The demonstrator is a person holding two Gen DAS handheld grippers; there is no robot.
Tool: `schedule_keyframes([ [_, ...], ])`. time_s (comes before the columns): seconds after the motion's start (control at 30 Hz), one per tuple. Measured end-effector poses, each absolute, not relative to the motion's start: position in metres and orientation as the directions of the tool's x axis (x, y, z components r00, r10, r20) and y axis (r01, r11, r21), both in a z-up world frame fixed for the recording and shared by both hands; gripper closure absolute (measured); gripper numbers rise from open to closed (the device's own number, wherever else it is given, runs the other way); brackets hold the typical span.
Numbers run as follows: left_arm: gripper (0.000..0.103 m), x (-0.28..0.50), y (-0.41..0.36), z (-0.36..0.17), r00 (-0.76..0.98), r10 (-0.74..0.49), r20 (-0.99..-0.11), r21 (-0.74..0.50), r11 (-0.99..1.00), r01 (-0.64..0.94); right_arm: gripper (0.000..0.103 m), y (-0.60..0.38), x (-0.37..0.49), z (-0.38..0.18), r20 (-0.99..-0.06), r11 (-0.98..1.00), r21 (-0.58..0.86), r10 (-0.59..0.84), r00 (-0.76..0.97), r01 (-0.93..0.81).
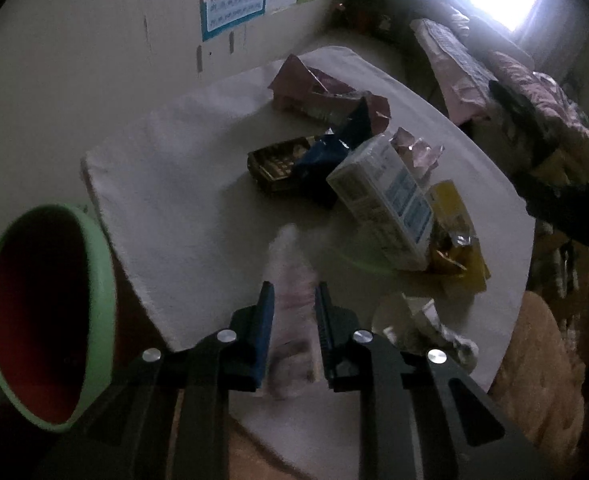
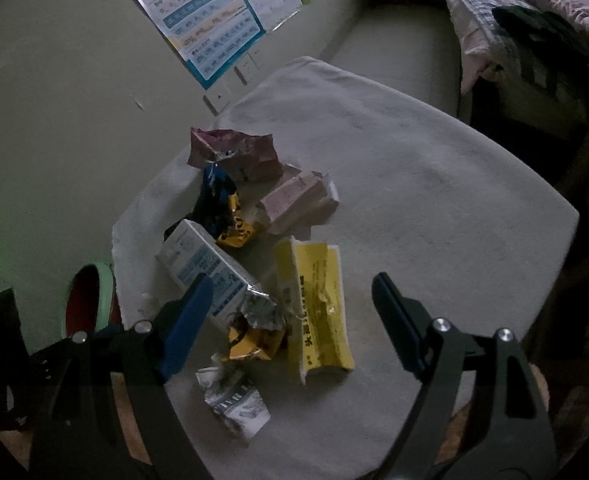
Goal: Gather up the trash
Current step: 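Grasp the small white bottle with the left gripper and lift it, then grasp the brown paper carton with the right gripper while the left carries the bottle toward the bin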
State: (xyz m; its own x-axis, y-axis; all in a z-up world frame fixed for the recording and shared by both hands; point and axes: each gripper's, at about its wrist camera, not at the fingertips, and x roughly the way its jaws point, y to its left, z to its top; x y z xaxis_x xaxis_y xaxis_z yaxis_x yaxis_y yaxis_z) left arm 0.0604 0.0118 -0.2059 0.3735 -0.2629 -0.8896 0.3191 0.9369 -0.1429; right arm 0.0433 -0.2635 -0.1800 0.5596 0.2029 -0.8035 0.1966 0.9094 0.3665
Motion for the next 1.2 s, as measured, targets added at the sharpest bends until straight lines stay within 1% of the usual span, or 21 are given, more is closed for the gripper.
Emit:
schedule_keyframes([
  [0.03,0.072,0.063,0.009,-0.208,0.372,-0.264,-0.89,-0.14,0.935,0.327,0.023,-0.263,0.043,-0.18,-0.806,0.911,0.362,0.199,0.558,0.197],
  [0.1,0.057,0.064,0.005,-0.209,0.379,-0.256,-0.889,-0.125,0.933,0.337,0.023,-0.263,0.043,-0.182,-0.812,0.911,0.358,0.197,0.55,0.203],
  [0.13,0.055,0.064,0.004,-0.208,0.384,-0.258,-0.887,-0.125,0.933,0.339,0.023,-0.263,0.043,-0.183,-0.813,0.91,0.359,0.196,0.548,0.206],
  [0.17,0.049,0.063,0.004,-0.207,0.387,-0.261,-0.884,-0.127,0.932,0.339,0.023,-0.264,0.043,-0.184,-0.814,0.91,0.357,0.193,0.548,0.21],
  [0.23,0.043,0.06,0.01,-0.204,0.405,-0.256,-0.878,-0.123,0.937,0.326,0.023,-0.266,0.044,-0.184,-0.816,0.912,0.352,0.187,0.546,0.213],
  [0.4,0.042,0.053,0.035,-0.202,0.433,-0.233,-0.871,-0.113,0.952,0.285,0.023,-0.266,0.048,-0.186,-0.822,0.914,0.343,0.18,0.54,0.218],
  [0.53,0.042,0.057,0.047,-0.215,0.395,-0.231,-0.889,-0.129,0.955,0.268,0.023,-0.261,0.051,-0.19,-0.829,0.913,0.346,0.19,0.526,0.216],
  [0.63,0.042,0.061,0.044,-0.227,0.376,-0.22,-0.9,-0.123,0.957,0.265,0.023,-0.257,0.054,-0.192,-0.834,0.918,0.339,0.191,0.518,0.208],
  [0.8,0.042,0.067,0.028,-0.239,0.344,-0.242,-0.907,-0.143,0.946,0.29,0.023,-0.258,0.065,-0.192,-0.839,0.916,0.337,0.189,0.511,0.215],
  [0.9,0.044,0.068,0.019,-0.245,0.331,-0.244,-0.911,-0.146,0.944,0.294,0.023,-0.261,0.085,-0.19,-0.839,0.912,0.342,0.188,0.511,0.226],
  [0.97,0.062,0.068,0.015,-0.249,0.324,-0.242,-0.915,-0.15,0.947,0.286,0.023,-0.262,0.1,-0.191,-0.841,0.908,0.344,0.186,0.508,0.238],
  [1.03,0.067,0.066,0.014,-0.248,0.338,-0.23,-0.913,-0.135,0.95,0.281,0.023,-0.263,0.118,-0.194,-0.846,0.903,0.348,0.186,0.5,0.254],
  [1.13,0.084,0.065,0.019,-0.244,0.35,-0.239,-0.906,-0.146,0.951,0.274,0.023,-0.266,0.142,-0.208,-0.866,0.888,0.353,0.192,0.461,0.293],
  [1.2,0.087,0.064,0.024,-0.24,0.366,-0.234,-0.901,-0.143,0.956,0.257,0.023,-0.268,0.155,-0.22,-0.881,0.876,0.351,0.189,0.434,0.33],
])
